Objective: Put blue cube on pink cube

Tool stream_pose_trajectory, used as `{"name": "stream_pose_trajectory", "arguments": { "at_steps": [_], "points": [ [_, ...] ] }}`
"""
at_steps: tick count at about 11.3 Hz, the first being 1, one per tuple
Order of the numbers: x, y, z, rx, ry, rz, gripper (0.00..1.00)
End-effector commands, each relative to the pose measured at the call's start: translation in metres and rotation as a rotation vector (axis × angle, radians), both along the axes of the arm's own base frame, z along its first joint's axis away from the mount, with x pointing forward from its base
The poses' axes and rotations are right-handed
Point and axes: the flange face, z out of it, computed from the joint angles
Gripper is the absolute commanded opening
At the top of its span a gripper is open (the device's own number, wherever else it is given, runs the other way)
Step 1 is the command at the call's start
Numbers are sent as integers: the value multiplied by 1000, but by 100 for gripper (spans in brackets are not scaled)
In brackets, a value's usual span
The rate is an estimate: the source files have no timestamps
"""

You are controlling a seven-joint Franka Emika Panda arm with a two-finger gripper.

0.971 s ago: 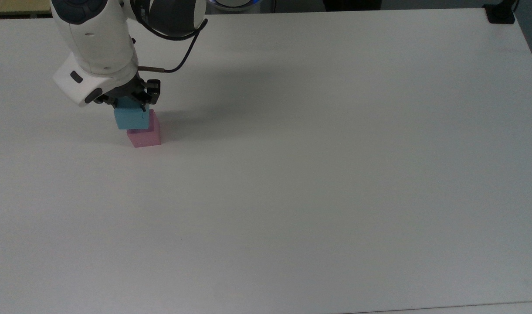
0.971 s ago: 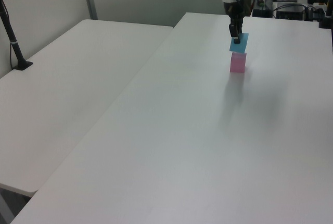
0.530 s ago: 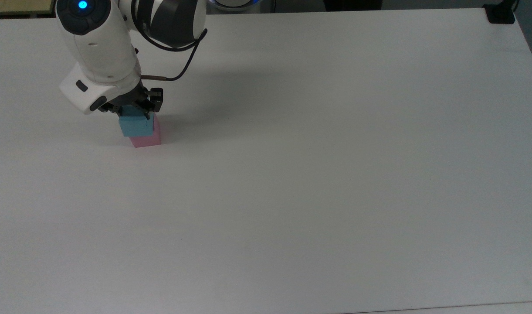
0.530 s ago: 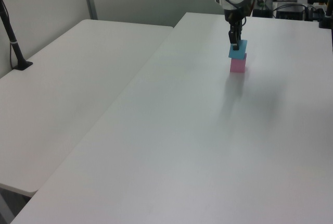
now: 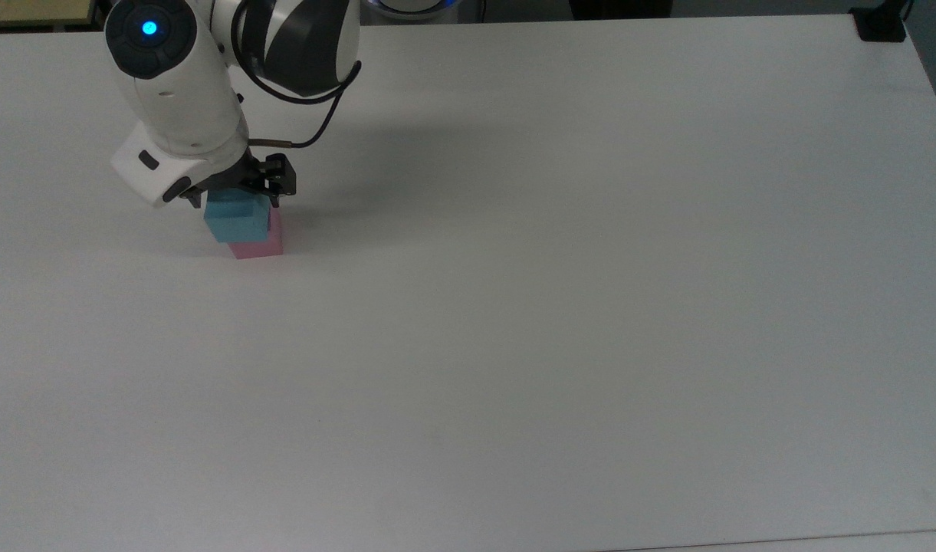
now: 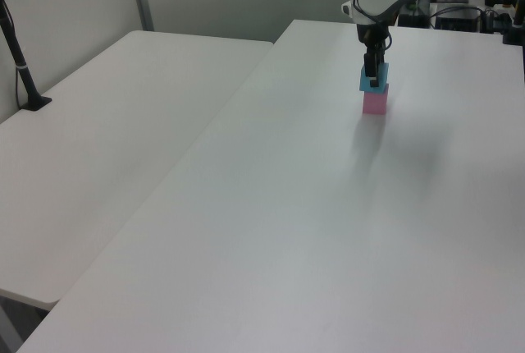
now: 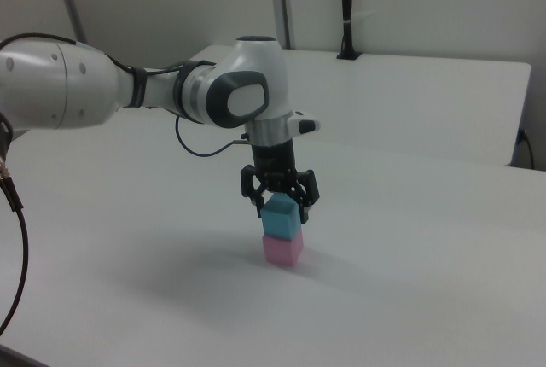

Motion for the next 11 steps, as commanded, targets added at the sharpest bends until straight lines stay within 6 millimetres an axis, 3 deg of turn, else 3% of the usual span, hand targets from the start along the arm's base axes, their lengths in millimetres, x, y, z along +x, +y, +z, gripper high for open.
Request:
{"name": "stream_pose_trajectory", "arguments": {
  "at_steps": [1, 3, 5, 8, 10, 11],
  "points": [
    [-5, -12, 23, 15, -61, -12, 100],
    [-12, -12, 81, 23, -152, -59, 100],
    [-27, 4, 131, 49, -186, -175, 100],
    [-58, 65, 182, 81, -89, -112, 100],
    [-78, 86, 220, 98, -133, -124, 100],
    [-81, 96, 228, 102, -148, -144, 100]
  ]
}}
